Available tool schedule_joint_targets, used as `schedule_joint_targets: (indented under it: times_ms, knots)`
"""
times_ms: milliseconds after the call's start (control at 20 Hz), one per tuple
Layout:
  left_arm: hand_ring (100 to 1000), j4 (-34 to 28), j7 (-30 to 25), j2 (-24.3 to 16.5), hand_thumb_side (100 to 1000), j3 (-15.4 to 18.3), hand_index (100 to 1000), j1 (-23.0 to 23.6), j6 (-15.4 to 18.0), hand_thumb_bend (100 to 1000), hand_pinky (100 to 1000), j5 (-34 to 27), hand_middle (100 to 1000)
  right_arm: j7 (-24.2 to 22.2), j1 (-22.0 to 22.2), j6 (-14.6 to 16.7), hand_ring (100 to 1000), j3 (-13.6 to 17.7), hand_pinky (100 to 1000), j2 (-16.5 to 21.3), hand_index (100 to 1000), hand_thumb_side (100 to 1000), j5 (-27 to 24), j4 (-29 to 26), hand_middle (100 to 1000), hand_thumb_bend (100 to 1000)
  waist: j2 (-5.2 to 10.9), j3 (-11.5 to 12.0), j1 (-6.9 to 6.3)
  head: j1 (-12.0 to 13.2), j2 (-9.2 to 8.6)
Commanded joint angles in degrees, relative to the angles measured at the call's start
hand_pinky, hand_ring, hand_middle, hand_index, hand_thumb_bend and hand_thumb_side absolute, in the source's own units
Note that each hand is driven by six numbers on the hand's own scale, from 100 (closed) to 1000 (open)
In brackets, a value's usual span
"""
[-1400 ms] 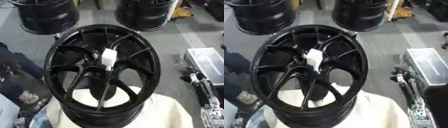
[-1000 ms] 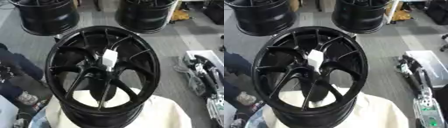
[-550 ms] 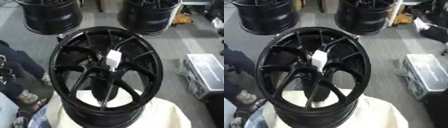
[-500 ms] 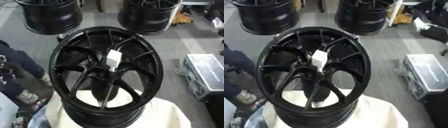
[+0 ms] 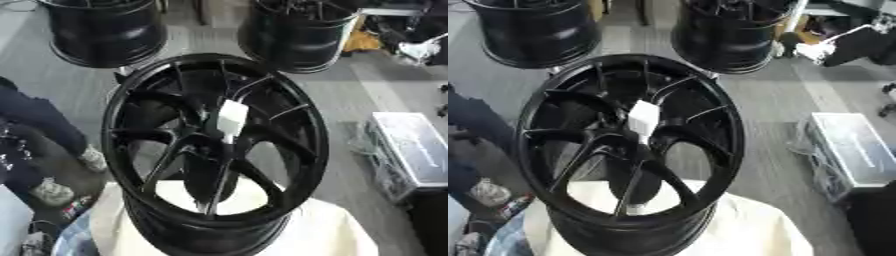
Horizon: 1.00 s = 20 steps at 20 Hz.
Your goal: Pull the pin out of the wheel hub.
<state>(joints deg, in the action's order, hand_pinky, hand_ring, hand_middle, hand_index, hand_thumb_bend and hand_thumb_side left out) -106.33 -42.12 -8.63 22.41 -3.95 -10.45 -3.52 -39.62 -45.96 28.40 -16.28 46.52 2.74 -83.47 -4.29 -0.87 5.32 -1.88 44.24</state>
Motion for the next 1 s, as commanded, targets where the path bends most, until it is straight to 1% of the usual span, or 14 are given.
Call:
schedule_joint_targets:
  times_ms: [50, 200, 300, 450, 850, 900, 950, 1000]
  knots:
    - [584, -1.34, -0.5, -1.53, 881, -0.31, 667, -0.44, 0.13, 100, 720, 0.35, 565, -9.23, -3.11, 5.89, 877, -2.61, 856, -0.09, 944, 534, 0.04, 0.75, 891, 100, 0.56, 0.31, 0.03, -0.07, -0.12]
    - [584, -1.38, -0.7, -1.64, 882, -0.4, 667, -0.56, 0.21, 100, 720, 0.49, 565, -11.88, -4.91, 7.3, 882, -4.44, 858, -1.59, 946, 541, 0.77, 1.73, 896, 100, 0.24, 0.6, 0.21, -0.07, -0.12]
    - [585, -1.41, -0.93, -1.75, 886, -0.56, 667, -0.72, 0.28, 100, 720, 0.61, 565, -12.24, -5.9, 8.41, 886, -6.27, 861, -2.66, 949, 519, 1.72, 1.99, 898, 100, -0.12, 0.99, 0.43, -0.24, -0.12]
    - [585, -1.46, -1.2, -1.8, 887, -0.68, 667, -0.96, 0.35, 100, 720, 0.8, 565, -12.34, -6.96, 9.75, 886, -8.31, 861, -4.14, 950, 517, 3.18, 2.73, 899, 100, -0.54, 1.39, 0.6, -0.33, -0.12]
    - [585, -1.53, -1.49, -1.8, 886, -0.79, 667, -1.38, 0.57, 100, 721, 0.82, 566, -12.35, -8.32, 11.92, 888, -11.15, 863, -7.15, 956, 499, 5.03, 4.72, 906, 100, -1.1, 2.25, 0.62, -0.73, -0.12]
    - [586, -1.52, -1.5, -1.8, 886, -0.79, 667, -1.4, 0.6, 100, 722, 0.8, 566, -12.35, -8.4, 12.17, 889, -11.43, 863, -7.38, 957, 475, 5.23, 4.77, 907, 100, -1.12, 2.31, 0.6, -0.77, -0.12]
    - [586, -1.51, -1.5, -1.81, 886, -0.78, 667, -1.42, 0.64, 100, 721, 0.78, 566, -12.35, -8.47, 12.48, 889, -11.79, 863, -7.58, 957, 472, 5.54, 4.71, 908, 100, -1.14, 2.36, 0.59, -0.8, -0.12]
    - [586, -1.5, -1.5, -1.81, 886, -0.78, 667, -1.43, 0.66, 100, 722, 0.77, 566, -12.35, -8.5, 12.8, 891, -12.11, 864, -7.74, 957, 427, 5.85, 4.62, 908, 108, -1.16, 2.4, 0.59, -0.82, -0.12]
